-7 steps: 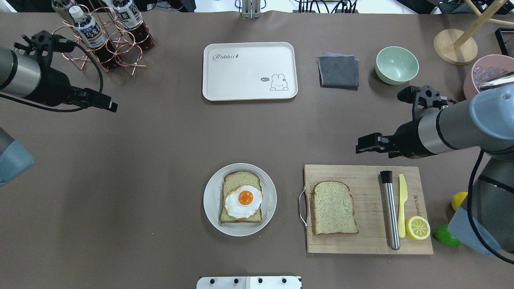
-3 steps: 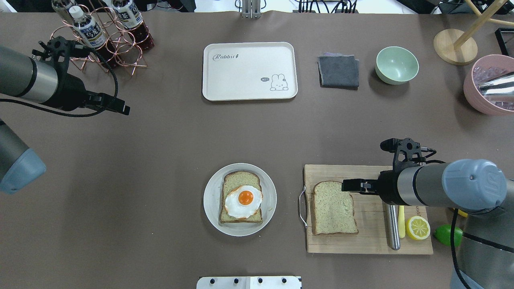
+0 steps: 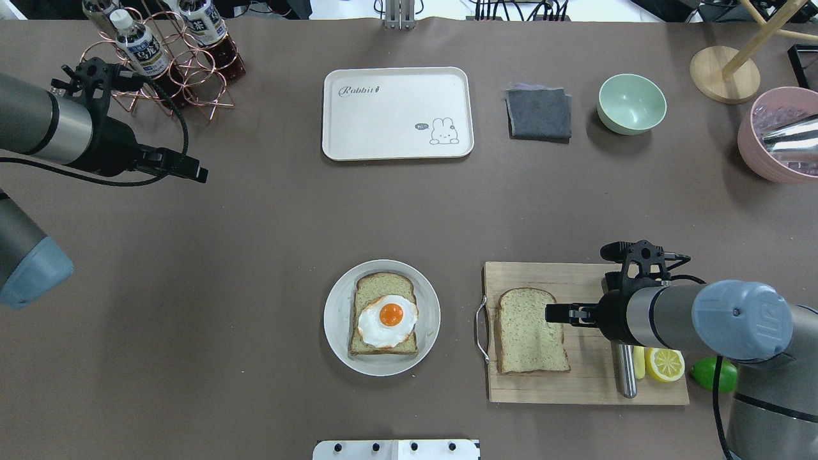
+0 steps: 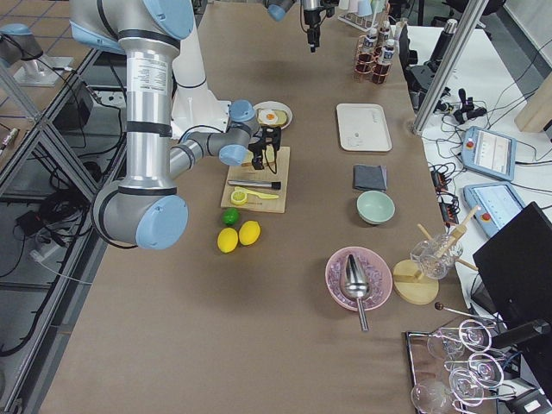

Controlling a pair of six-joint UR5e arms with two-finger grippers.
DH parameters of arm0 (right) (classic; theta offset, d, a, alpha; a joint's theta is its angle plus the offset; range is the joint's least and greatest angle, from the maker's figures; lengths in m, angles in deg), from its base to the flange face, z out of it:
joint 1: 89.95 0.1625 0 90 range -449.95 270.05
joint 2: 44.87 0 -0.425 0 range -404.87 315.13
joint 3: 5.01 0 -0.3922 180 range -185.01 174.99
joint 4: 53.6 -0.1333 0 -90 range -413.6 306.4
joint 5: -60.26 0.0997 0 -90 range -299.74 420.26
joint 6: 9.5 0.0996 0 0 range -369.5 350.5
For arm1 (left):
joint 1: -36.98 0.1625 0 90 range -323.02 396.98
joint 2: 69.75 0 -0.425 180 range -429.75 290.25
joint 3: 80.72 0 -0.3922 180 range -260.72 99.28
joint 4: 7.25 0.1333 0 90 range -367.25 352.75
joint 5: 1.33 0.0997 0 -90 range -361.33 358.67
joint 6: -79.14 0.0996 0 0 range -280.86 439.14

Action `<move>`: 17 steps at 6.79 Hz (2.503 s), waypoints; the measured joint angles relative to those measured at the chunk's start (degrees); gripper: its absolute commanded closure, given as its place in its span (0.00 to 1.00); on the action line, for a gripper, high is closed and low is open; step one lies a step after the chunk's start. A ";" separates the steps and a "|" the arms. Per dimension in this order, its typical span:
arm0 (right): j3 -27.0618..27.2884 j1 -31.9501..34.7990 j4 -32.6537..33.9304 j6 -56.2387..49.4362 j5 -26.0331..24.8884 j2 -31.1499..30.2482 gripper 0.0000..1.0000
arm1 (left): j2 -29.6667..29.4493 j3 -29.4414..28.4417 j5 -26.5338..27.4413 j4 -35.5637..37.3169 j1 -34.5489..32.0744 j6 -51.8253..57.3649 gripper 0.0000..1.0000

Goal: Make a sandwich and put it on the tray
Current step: 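Lower the right gripper and grasp the bread slice's edge, then lift the bread slice and carry it over the egg toast plate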

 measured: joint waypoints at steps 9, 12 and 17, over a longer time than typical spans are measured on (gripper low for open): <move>-1.17 -3.03 -0.09 1.91 -2.85 0.82 1.00 | 0.46 1.09 0.00 -0.15 0.00 0.01 0.02; 1.53 -1.15 -0.12 1.85 -1.25 0.74 1.00 | 0.58 1.16 0.00 -0.15 0.00 0.00 0.02; 1.63 2.09 0.19 2.09 2.46 10.58 1.00 | 0.63 0.97 -0.11 -0.15 0.00 -0.14 0.02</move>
